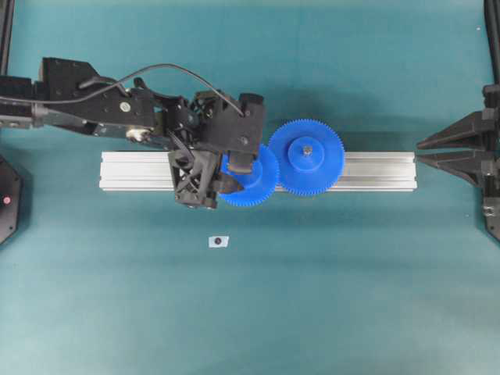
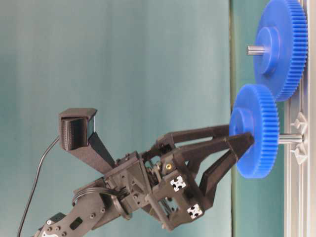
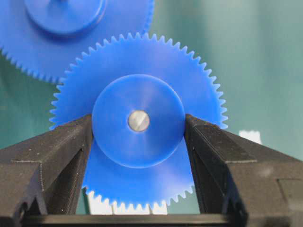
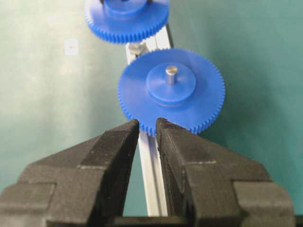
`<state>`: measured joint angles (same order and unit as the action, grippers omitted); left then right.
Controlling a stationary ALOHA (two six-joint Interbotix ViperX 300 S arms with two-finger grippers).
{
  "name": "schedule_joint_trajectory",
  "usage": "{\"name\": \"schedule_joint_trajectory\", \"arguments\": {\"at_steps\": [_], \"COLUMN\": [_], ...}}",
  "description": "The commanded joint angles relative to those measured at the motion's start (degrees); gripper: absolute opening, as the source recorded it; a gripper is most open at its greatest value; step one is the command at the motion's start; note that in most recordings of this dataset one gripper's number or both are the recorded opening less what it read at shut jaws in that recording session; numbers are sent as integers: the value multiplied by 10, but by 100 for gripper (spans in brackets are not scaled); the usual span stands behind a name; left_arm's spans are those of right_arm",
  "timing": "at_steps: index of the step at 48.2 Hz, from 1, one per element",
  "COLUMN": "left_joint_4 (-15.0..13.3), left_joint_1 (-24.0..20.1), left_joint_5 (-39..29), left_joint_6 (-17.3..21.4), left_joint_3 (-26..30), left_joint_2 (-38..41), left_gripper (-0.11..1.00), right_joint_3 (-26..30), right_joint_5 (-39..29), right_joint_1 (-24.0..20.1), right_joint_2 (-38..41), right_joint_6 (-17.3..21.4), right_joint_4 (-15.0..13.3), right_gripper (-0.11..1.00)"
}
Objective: Find the location of the shaft and insert the small gear.
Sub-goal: 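Align the gear bore with the shaft and push it on, meshing the large gear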
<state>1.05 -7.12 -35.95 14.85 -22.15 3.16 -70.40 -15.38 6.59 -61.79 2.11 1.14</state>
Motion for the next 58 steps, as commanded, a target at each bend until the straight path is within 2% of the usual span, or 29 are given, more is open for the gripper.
{"name": "schedule_joint_trajectory", "arguments": {"at_steps": [1, 32, 58], "left_joint_4": [2, 3, 3], "left_joint_1": [-6, -17, -17], "left_joint_5": [-10, -28, -23], "left_joint_6": [0, 1, 1], "left_joint_3": [4, -11, 33], "left_joint_2": [-12, -12, 4], "left_gripper": [66, 66, 66], "right_joint_3": [6, 4, 3], "right_joint_5": [4, 6, 6], "right_joint_1": [2, 2, 2], "right_joint_2": [4, 4, 3], "right_joint_6": [5, 5, 5], "right_joint_4": [1, 1, 1], "right_gripper": [33, 33, 33]}}
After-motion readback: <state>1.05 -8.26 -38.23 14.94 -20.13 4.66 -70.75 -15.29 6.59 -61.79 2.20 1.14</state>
